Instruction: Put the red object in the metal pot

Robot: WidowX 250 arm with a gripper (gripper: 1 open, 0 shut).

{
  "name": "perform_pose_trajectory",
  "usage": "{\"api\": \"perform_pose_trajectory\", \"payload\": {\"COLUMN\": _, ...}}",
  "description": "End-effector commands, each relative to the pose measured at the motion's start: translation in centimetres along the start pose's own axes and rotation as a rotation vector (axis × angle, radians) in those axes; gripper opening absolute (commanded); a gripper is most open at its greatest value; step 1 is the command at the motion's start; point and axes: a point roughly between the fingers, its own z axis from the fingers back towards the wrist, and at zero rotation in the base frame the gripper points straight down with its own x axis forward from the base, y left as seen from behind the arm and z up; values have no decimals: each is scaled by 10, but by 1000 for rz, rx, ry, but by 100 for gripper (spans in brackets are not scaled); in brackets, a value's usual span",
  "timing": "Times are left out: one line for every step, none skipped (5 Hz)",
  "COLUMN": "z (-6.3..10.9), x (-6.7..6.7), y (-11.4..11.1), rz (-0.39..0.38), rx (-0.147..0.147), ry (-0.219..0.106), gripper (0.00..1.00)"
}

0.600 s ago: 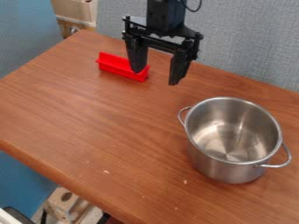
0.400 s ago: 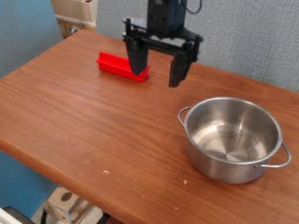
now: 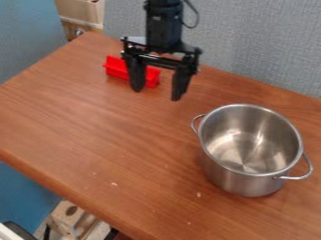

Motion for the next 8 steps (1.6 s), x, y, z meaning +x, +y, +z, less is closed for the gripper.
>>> {"api": "perform_pose_trajectory", "payload": {"z": 18, "x": 18, "y": 21, "rz": 136, "rx": -33, "ry": -93, "gripper": 100}}
{"api": "perform_pose_trajectory", "payload": {"z": 18, "x": 30, "y": 39, "rz": 278, "rx": -63, "ry": -117, "gripper": 100}}
{"api": "perform_pose_trajectory", "payload": {"z": 17, "x": 46, "y": 57, "rz": 415, "rx": -87, "ry": -135, "gripper": 100}}
{"api": "perform_pose_trajectory", "payload": {"z": 13, "x": 62, "y": 73, "rz": 567, "rx": -110, "ry": -153, "gripper": 100}}
{"api": "perform_pose_trajectory", "payload": {"z": 8, "x": 78, "y": 87, "rz": 712, "rx": -128, "ry": -170, "gripper": 100}}
{"api": "perform_pose_trajectory", "payload": {"z": 3, "x": 92, "y": 100, "rz": 832, "rx": -141, "ry": -188, "gripper": 100}}
{"api": "perform_pose_trajectory", "payload": {"z": -2, "x": 105, "y": 110, "rz": 935, "rx": -146, "ry": -204, "gripper": 100}}
{"api": "perform_pose_trajectory", "payload": {"z": -8, "x": 117, "y": 117, "rz": 994, "rx": -145, "ry": -225, "gripper": 100}}
